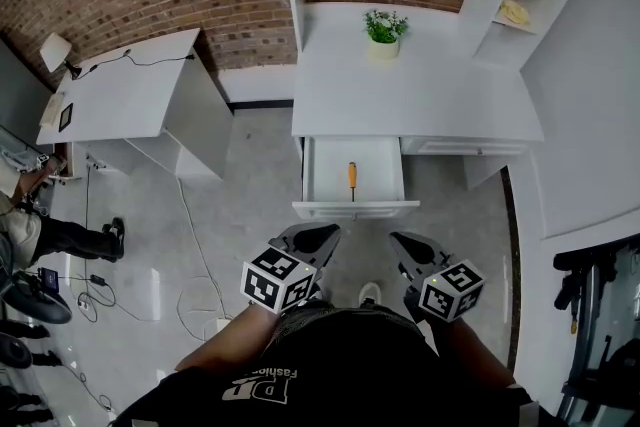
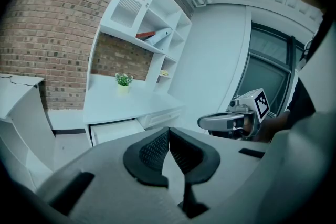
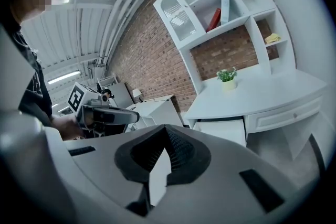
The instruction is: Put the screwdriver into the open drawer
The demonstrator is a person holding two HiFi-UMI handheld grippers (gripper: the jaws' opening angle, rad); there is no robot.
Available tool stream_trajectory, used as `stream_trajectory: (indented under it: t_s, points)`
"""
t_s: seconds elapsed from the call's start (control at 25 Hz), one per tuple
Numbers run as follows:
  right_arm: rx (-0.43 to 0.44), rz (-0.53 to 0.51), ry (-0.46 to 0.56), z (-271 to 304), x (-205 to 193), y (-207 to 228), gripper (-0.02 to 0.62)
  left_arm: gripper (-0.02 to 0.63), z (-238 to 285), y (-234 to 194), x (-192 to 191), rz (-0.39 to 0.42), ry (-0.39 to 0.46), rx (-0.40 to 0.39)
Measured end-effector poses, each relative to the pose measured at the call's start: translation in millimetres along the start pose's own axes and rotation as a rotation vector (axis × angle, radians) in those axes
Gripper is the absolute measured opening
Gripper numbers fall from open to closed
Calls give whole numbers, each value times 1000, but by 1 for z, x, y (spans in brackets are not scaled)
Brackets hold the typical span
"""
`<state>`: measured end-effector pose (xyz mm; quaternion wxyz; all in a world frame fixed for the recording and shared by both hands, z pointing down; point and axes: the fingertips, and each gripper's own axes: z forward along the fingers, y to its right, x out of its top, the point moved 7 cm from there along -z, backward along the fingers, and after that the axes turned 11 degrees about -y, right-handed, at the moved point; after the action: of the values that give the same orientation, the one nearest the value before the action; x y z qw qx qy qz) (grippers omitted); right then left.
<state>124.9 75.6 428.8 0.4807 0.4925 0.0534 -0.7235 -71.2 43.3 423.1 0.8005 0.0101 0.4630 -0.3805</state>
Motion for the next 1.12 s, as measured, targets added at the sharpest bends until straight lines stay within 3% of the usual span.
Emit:
stream_trajectory:
  t_s: [1.12]
  points:
    - [-8,13,-5,6,2,0,5,20,-1,-6,-1,-4,10,-9]
